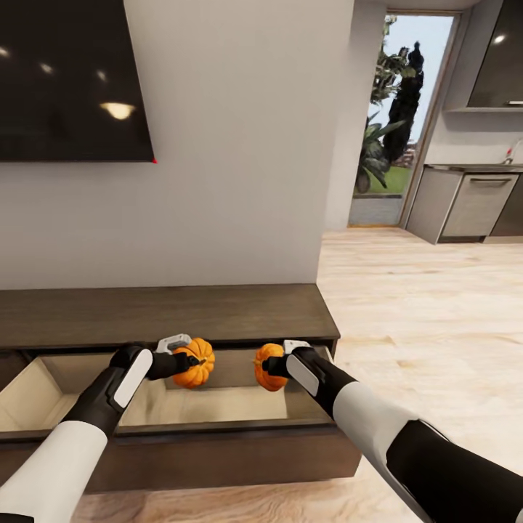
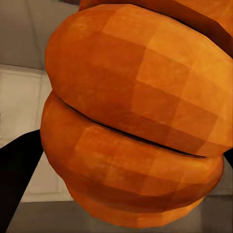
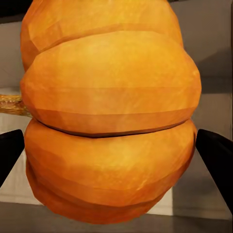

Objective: Place each of the two pumpkins and all three candles from the living room inside a cabinet in the living room (use any cabinet), then make sure every cabinet is closed, and position the cauldron so it is next to a table in the living room.

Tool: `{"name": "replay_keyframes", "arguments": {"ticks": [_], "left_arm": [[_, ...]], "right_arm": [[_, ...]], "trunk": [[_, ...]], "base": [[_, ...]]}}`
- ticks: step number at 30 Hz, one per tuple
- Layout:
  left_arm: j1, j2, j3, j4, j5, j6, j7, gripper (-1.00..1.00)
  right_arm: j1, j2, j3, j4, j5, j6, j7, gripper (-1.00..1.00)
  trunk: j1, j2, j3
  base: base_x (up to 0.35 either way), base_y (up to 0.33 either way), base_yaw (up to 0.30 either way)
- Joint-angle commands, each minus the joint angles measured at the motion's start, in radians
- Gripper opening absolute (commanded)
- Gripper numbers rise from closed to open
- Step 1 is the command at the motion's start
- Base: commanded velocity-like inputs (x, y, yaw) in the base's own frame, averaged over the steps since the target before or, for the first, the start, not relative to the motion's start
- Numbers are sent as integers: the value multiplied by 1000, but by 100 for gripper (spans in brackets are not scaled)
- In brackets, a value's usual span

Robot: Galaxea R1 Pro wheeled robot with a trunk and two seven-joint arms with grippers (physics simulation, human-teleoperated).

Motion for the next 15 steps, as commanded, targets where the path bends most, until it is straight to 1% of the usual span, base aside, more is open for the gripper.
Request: {"name": "replay_keyframes", "arguments": {"ticks": [1,2,3,4,6,7,10,13,15], "left_arm": [[-1,1,-3,-1,3,15,11,-100],[-1,0,-3,-1,-10,28,11,-100],[-1,-3,-3,-1,-37,42,11,-100],[-1,-4,-3,-1,-55,48,11,-100],[-1,-6,-3,-1,-81,59,10,-100],[-1,-7,-3,-1,-90,67,10,-100],[-1,-11,-3,-1,-103,90,11,-100],[-1,-14,-3,-1,-124,100,11,-100],[-1,-17,-3,-1,-136,102,11,-100]], "right_arm": [[-1,-1,7,-2,-11,12,-20,-100],[-2,-1,7,-3,-11,21,-31,-100],[-2,-1,7,-4,-12,28,-44,-100],[-2,0,7,-5,-13,31,-49,-100],[-3,0,6,-6,-20,35,-56,-100],[-5,0,6,-5,-25,40,-58,-100],[-7,0,5,-5,-28,68,-60,-100],[-8,1,5,-6,-30,99,-60,-100],[-8,1,5,-6,-30,105,-60,-100]], "trunk": [[0,0,-1],[0,0,-1],[0,0,-1],[0,0,-1],[0,0,-1],[0,0,-1],[0,0,-1],[0,0,-1],[0,0,-1]], "base": [[241,0,0],[186,0,0],[99,0,0],[63,0,0],[33,0,0],[13,0,0],[6,0,0],[1,0,0],[0,0,0]]}}
